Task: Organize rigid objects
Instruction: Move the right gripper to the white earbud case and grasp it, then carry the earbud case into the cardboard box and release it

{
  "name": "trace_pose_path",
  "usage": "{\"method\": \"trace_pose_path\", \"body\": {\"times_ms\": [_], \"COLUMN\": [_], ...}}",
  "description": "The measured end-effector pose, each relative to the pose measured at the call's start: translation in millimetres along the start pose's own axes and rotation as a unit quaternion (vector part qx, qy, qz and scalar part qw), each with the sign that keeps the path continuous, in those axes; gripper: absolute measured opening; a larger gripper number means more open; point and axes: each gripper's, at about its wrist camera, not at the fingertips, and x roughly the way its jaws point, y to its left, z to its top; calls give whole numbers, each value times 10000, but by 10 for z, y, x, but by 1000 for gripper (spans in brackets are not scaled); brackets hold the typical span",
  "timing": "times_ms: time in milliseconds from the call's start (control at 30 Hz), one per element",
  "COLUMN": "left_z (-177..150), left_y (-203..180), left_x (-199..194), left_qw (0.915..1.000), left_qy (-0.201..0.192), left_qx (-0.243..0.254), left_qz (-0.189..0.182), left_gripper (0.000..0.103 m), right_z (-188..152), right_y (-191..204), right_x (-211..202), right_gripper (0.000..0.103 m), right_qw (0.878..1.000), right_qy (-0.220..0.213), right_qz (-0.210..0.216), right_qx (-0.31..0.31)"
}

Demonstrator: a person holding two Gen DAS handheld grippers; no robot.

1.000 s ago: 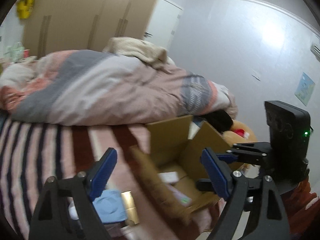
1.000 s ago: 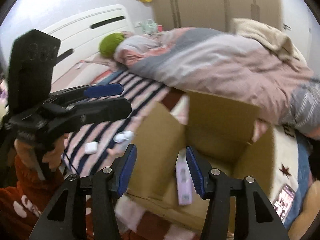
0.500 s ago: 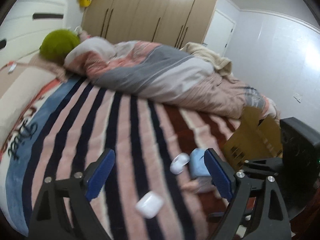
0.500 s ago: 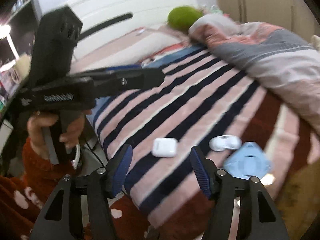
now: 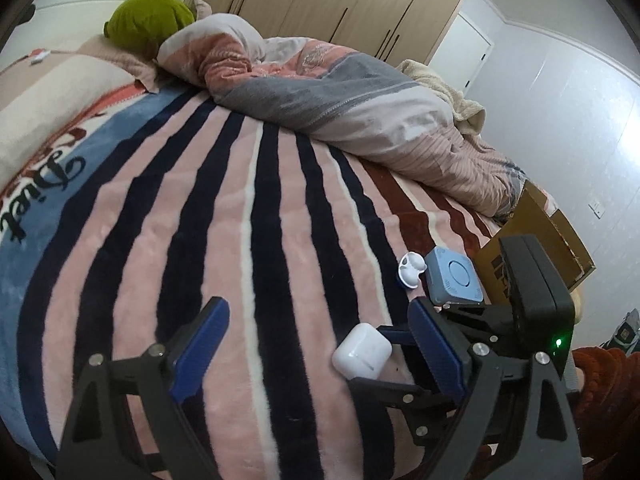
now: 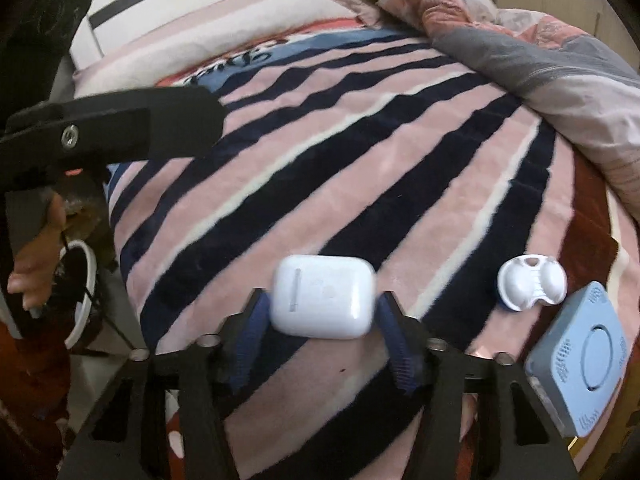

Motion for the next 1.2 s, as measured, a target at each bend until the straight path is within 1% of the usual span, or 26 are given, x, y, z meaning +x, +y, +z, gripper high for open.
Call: {"method": "trace_pose_path", "body": {"times_ms": [133,267,333,400,467,500,667,867,933,967,1067,1200], "left_z": [2,32,68,124,182,217,382,596,683,714,804,879], "left_y": [-42,-205,-291,-404,-515,-593,-1026,-1750,-2075,-2175,-2628,-3167], "left_x": [31,45,30,-3,-30,-49,-133,-9,110,150,341,688], "left_qw": [9999,9985,9973,9949,9925,9917,9886,9818,9778,9763,9687,9589], "left_qy": [51,118,103,84,76,52,-128,-116,-38,-7,131,427], "left_qx": [29,116,182,254,293,353,698,1207,1393,1456,1759,2035], "left_qz": [-159,-531,-699,-970,-1187,-1239,-1328,-1458,-1564,-1601,-1745,-1930], "left_gripper": [89,89,84,57,44,40,38,38,37,38,38,38], "right_z": [-12,34,81,126,143,159,77,-148,-261,-321,-520,-790], "right_y": [86,107,118,119,120,116,26,-338,-518,-603,-885,-1319], "right_x": [-104,-384,-588,-734,-948,-1008,-1426,-1939,-2118,-2202,-2441,-2697], "right_gripper": [49,49,49,49,49,49,49,49,49,49,49,49], "right_qw": [9994,9983,9966,9950,9923,9914,9850,9792,9771,9761,9720,9686], "right_qy": [-194,-543,-783,-958,-1192,-1264,-1667,-1940,-2004,-2029,-2086,-2005], "right_qz": [-188,-23,6,30,15,-3,-205,-551,-710,-783,-1059,-1351], "right_qx": [-211,-214,-263,-287,-331,-349,-405,-211,-77,-16,195,583]}}
